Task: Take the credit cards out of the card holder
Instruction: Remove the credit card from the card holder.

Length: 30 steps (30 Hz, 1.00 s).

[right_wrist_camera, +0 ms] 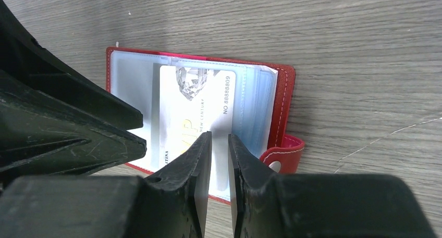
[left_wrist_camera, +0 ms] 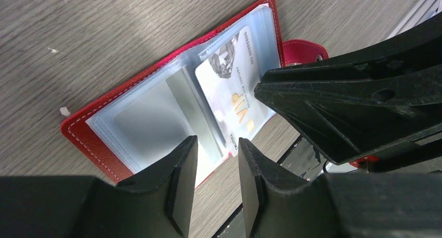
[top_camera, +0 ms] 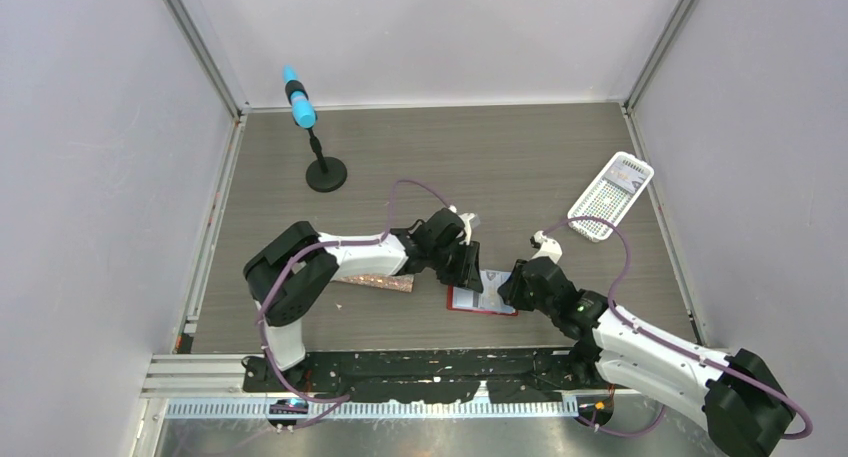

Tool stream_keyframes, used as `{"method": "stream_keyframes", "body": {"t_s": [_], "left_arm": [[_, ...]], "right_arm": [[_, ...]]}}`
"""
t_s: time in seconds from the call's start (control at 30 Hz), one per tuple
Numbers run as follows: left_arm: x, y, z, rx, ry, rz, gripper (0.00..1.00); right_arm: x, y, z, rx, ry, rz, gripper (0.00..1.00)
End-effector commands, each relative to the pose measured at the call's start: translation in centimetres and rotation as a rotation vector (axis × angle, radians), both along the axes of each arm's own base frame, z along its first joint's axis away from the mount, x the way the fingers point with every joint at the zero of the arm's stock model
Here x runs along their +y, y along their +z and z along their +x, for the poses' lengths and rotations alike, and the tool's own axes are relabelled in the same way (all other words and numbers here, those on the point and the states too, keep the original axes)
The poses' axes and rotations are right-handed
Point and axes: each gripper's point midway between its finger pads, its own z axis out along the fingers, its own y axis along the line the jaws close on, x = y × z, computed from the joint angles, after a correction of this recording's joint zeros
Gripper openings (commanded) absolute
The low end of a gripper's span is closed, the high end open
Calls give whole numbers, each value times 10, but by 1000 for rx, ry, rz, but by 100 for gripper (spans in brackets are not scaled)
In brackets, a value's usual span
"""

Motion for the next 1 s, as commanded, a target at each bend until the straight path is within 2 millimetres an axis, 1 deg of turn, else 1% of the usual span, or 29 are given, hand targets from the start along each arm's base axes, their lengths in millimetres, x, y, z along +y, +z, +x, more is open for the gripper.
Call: {"method": "stream_keyframes", "body": {"t_s": [0.0,0.37,0.7,0.83,0.97], "left_arm": [[-15,9,14,-32,24,-66,37],[-20,4,14,-5,46,-92,37],[-26,7,10,32,67,-157,34],[-29,6,8,48,71,-188,28],[-30,8,7,58,72,-209,16]], "right_arm": [[0,-3,2,-4,-14,15,25],[0,-7,0,-3,-9,27,25],[0,-7,-1,-6,-8,39,25],[0,-8,-2,-3,-8,40,25],[-1,-8,-2,-1,-12,38,25]]}}
